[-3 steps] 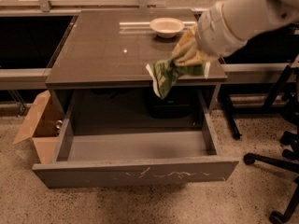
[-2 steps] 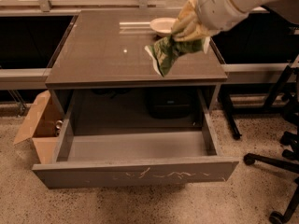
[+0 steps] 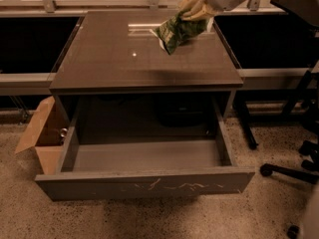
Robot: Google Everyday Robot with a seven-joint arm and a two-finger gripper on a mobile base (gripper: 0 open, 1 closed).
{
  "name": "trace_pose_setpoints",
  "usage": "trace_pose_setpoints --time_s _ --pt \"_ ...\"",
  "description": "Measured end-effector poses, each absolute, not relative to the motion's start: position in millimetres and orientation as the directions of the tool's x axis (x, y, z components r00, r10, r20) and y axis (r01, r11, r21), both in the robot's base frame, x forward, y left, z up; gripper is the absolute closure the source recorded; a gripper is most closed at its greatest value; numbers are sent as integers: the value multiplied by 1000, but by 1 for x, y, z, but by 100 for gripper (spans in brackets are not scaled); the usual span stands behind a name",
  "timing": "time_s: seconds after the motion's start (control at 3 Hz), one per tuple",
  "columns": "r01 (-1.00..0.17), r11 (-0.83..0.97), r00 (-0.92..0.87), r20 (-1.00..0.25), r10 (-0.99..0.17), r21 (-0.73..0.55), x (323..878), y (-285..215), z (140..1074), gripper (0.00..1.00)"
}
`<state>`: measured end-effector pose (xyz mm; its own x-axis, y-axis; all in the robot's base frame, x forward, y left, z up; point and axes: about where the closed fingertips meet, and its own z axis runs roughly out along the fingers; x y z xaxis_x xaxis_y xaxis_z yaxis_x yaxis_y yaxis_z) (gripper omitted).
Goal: Pick green jalapeno chip bag from top drawer and place on counter
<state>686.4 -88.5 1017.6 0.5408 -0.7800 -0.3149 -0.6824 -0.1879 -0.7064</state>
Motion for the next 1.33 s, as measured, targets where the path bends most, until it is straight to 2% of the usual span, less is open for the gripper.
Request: trace_pose_setpoints --time_s 0.33,0.67,1.33 --pt "-706 -157 515 -348 -783 -690 719 -94 1001 100" --pt "-764 -129 462 -396 -794 -632 740 -102 967 83" --pt "-777 -121 448 -407 -796 -618 747 -105 957 35"
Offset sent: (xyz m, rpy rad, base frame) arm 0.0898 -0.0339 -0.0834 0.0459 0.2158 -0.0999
